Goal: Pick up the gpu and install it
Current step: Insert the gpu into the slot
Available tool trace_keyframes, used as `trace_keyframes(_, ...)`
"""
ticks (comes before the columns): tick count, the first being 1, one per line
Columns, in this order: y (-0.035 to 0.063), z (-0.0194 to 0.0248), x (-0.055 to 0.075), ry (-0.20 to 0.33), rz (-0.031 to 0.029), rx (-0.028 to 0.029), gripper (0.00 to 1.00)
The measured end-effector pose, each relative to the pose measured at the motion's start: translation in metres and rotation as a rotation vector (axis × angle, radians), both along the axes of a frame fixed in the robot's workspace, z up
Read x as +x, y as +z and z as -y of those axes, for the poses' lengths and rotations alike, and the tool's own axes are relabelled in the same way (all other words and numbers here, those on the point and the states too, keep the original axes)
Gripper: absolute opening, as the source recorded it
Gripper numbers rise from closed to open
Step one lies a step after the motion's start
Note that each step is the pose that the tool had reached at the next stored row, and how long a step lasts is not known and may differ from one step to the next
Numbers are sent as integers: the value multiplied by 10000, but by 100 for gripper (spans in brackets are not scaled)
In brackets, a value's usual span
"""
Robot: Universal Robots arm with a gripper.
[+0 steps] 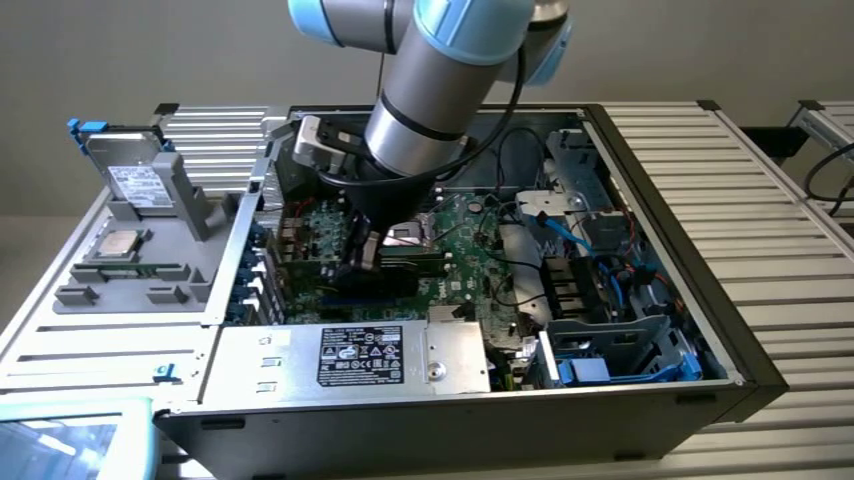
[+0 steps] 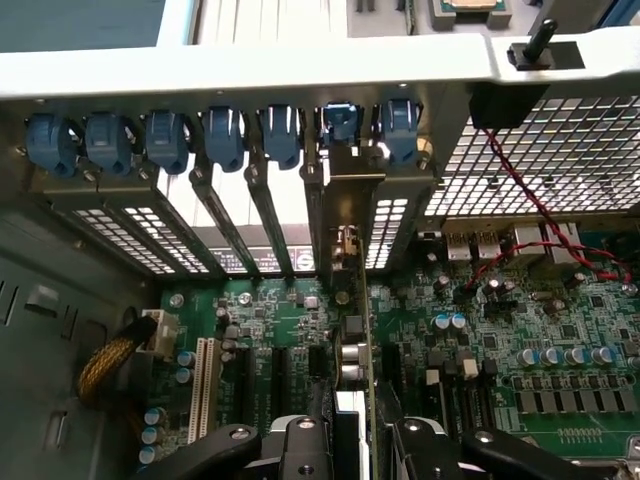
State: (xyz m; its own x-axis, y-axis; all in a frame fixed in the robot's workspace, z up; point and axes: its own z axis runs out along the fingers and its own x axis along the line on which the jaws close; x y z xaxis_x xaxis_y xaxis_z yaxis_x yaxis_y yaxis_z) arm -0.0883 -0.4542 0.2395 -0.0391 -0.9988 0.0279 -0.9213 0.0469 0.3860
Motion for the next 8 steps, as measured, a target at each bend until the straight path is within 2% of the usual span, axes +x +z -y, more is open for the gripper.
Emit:
trace_keyframes(4,3,-3,2,-11,-6,15,28)
trace_keyframes(8,8,-5,19,-66,-14,1,28)
